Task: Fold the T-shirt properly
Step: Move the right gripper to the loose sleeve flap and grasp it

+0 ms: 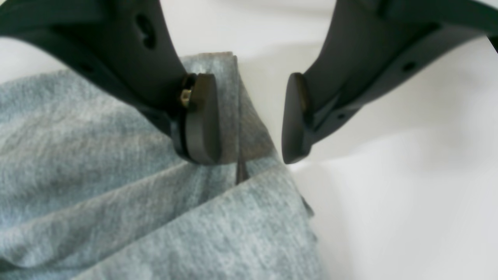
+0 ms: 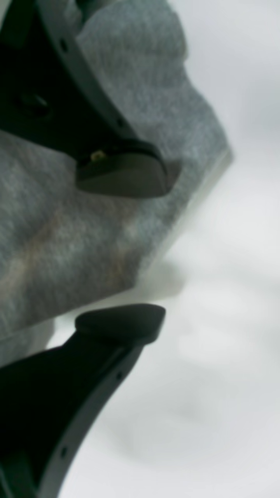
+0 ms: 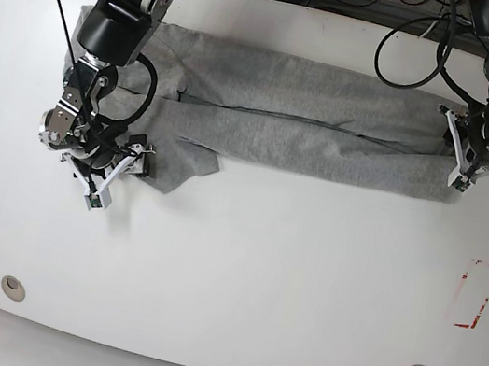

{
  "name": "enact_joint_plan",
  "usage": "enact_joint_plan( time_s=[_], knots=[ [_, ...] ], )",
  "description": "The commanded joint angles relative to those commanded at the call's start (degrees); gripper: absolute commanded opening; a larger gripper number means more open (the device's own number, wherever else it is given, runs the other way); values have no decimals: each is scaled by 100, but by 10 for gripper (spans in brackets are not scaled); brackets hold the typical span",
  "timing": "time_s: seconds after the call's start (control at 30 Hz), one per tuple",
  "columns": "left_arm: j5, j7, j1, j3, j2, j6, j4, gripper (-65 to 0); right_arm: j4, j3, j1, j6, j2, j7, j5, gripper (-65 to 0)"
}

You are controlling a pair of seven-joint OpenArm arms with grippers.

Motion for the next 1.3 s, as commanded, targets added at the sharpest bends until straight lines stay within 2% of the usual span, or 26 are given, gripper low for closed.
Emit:
enact_joint_plan(
  time_s=[0.1,0.17,0.27,0.3,0.37,0.4,0.5,0.6,0.73,0.8,0.97,1.17,1.3],
  knots=[
    [0,0,-9,0,0,0,0,-399,9,-246,-105,0,-9,9,9,-244],
    [0,0,-9,0,0,0,0,-399,26,-404,-176,0,-9,26,9,-274],
    [0,0,-18,0,0,0,0,-399,26,-527,-185,0,-9,53,9,-412],
    [0,0,-18,0,0,0,0,-399,26,-527,-185,0,-9,53,9,-498],
    [0,0,-18,0,0,0,0,-399,26,-527,-185,0,-18,53,9,-628],
    [0,0,-18,0,0,0,0,-399,26,-527,-176,0,-18,53,9,-650],
    [0,0,-18,9,0,0,0,-399,211,-527,-185,0,-18,53,9,-636],
    [0,0,-18,18,0,0,-9,-399,738,-501,-255,0,-26,-9,26,-650],
    [9,0,-26,26,0,0,-9,-399,1662,-501,-484,0,-123,-422,220,-650],
    [9,0,-26,26,0,0,-18,-399,2295,-501,-633,0,-105,-923,589,-650],
    [9,0,-26,35,9,0,-18,-399,3499,-501,-1099,0,-26,-1811,1407,-650],
    [9,0,-26,35,9,0,-18,-399,4484,-475,-1767,0,-44,-2347,2101,-650],
    [9,9,0,35,9,0,-18,-399,4774,-158,-2233,0,-88,-2567,2673,-650]
  ],
)
